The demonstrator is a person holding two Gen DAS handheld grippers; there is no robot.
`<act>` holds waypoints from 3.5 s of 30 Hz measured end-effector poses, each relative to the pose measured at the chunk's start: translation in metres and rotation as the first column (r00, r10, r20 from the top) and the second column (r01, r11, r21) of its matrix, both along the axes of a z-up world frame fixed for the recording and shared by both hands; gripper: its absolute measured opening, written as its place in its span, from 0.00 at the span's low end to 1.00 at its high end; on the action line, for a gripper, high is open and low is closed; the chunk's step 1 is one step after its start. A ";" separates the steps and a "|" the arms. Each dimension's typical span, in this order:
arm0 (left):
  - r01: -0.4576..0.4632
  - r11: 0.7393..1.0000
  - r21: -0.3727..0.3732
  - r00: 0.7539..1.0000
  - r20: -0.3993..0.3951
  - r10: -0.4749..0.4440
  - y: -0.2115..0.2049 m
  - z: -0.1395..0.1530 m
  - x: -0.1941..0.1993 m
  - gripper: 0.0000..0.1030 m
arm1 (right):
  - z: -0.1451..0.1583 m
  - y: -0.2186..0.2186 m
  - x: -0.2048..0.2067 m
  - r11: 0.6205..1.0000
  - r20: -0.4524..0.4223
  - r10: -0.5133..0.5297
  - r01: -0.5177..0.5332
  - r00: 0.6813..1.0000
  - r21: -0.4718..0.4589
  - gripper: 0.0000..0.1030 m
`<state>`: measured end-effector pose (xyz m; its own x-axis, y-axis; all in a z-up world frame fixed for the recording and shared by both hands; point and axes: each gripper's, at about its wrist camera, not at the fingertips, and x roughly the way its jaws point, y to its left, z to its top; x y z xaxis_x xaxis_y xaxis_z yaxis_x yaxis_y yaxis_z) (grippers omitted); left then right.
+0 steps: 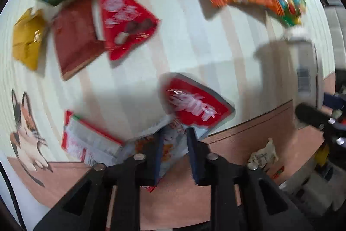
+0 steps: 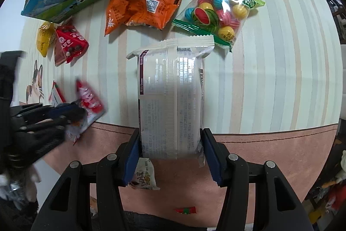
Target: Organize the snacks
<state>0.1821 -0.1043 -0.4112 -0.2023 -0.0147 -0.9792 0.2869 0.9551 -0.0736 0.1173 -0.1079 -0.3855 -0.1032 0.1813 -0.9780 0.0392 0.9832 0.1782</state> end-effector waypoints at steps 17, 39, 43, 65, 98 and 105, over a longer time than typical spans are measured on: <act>-0.062 0.997 -0.044 0.996 0.063 0.064 0.007 0.008 -0.003 0.69 | -0.014 -0.024 -0.005 0.999 -0.034 -0.020 0.022 0.999 0.043 0.56; 0.201 0.978 0.046 0.978 0.054 -0.204 -0.037 -0.010 -0.009 0.61 | -0.018 -0.015 0.004 0.999 -0.051 -0.023 0.025 0.998 0.044 0.56; 0.182 0.983 0.026 0.981 0.061 -0.184 -0.036 -0.002 -0.011 0.24 | -0.016 -0.019 0.002 0.999 -0.041 -0.034 0.036 0.999 0.040 0.56; -0.019 0.997 -0.071 1.000 0.003 0.019 0.022 0.003 -0.029 0.34 | -0.013 -0.006 0.006 0.999 -0.022 -0.010 0.011 1.000 0.052 0.56; -0.203 0.965 -0.167 0.961 0.154 0.229 0.108 0.129 -0.014 0.35 | 0.043 -0.039 0.012 0.987 0.064 -0.077 0.066 0.995 0.149 0.56; -0.203 0.939 -0.276 0.905 0.313 0.288 0.118 0.230 0.066 0.35 | 0.139 -0.033 0.063 0.978 0.243 -0.048 -0.004 0.969 0.208 0.56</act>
